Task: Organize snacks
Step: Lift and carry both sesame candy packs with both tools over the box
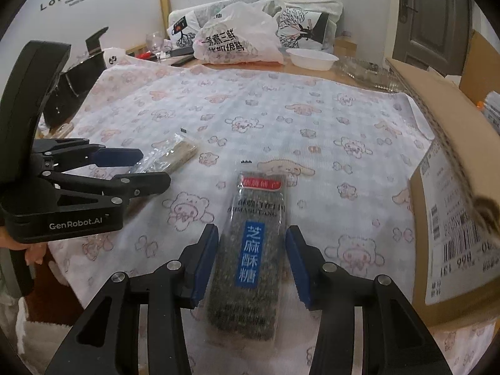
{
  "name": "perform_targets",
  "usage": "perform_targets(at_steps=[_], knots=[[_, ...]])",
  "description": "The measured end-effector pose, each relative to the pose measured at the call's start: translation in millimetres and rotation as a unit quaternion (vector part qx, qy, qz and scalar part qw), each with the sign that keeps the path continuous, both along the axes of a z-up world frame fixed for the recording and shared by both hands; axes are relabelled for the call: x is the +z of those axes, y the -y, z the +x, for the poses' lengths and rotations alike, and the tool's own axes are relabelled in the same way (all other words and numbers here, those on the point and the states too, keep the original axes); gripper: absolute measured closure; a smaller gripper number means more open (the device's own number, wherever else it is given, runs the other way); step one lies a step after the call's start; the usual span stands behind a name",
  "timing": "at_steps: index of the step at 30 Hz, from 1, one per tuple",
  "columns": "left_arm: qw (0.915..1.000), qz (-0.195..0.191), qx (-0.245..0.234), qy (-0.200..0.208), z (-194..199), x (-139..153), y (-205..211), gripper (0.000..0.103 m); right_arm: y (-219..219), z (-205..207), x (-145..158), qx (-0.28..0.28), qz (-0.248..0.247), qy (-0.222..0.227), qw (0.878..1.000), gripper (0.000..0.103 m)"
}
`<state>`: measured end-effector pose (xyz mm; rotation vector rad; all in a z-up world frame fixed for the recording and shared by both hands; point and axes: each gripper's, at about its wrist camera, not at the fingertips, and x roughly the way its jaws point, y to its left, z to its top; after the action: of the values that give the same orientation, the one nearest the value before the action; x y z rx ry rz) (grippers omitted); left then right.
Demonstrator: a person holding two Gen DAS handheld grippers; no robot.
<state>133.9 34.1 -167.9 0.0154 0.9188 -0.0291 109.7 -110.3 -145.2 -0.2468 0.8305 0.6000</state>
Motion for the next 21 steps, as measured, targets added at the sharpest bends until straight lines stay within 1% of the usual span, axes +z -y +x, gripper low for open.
perform_targets(at_steps=[1,2,6,10,12,18,21], knots=[[1.0000,-0.001,0.001,0.001,1,0,0,0.060,-1,0,0,0.000,-0.003,0.004,1.000,0.066],[1.0000,0.000,0.001,0.002,1,0,0,0.064,-2,0,0,0.000,-0.006,0.008,1.000,0.067],[1.0000,0.001,0.003,0.005,0,0,2,0.064,-3,-1,1,-0.004,-0.004,0.011,1.000,0.067],[0.9999,-0.013,0.005,0.006,-4,1,0,0.065,-3,-8,9,-0.005,0.004,0.017,1.000,0.068],[0.9997,-0.018,0.009,0.013,-9,5,-3,0.065,-5,-12,16,-0.002,0.007,0.022,1.000,0.068],[0.9979,-0.036,0.022,0.049,-29,32,-20,0.065,-23,-28,47,0.022,0.029,0.041,0.998,0.068],[0.9958,-0.044,0.026,0.076,-40,54,-32,0.065,-35,-33,65,0.031,0.036,0.055,0.997,0.068]])
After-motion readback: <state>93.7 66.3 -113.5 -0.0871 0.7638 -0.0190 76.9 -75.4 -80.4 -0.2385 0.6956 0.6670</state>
